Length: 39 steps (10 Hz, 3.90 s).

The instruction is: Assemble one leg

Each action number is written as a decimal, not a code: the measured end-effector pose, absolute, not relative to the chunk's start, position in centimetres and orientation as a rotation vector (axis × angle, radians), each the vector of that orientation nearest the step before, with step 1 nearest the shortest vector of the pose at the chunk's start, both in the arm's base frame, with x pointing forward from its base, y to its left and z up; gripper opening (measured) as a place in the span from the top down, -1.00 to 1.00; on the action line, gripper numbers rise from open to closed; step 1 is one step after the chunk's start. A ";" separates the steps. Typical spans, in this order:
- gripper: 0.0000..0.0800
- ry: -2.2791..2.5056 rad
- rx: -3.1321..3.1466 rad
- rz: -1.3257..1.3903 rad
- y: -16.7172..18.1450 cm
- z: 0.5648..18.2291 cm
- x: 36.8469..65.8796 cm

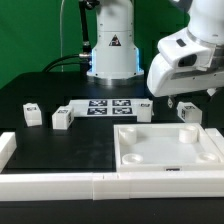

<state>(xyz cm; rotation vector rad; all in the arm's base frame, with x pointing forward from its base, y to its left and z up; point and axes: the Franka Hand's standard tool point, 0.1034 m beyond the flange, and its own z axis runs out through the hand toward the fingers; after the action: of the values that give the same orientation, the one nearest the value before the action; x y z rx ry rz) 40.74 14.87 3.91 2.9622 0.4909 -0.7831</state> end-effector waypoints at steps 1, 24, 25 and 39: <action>-0.62 0.488 2.896 -0.949 14.7 4.0 39.9; 0.28 0.463 2.693 -1.386 13.7 3.4 38.8; 0.28 0.469 2.683 -1.389 13.7 5.2 39.3; 0.28 0.307 3.137 -0.088 11.5 11.1 48.3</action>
Offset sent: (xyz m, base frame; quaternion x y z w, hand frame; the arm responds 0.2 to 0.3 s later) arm -0.0043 -0.0084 -0.0099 -0.0009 -0.1676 -0.0036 0.9859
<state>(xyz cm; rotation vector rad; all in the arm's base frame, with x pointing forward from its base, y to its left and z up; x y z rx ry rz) 48.28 11.51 11.10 3.1370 0.3067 -0.0883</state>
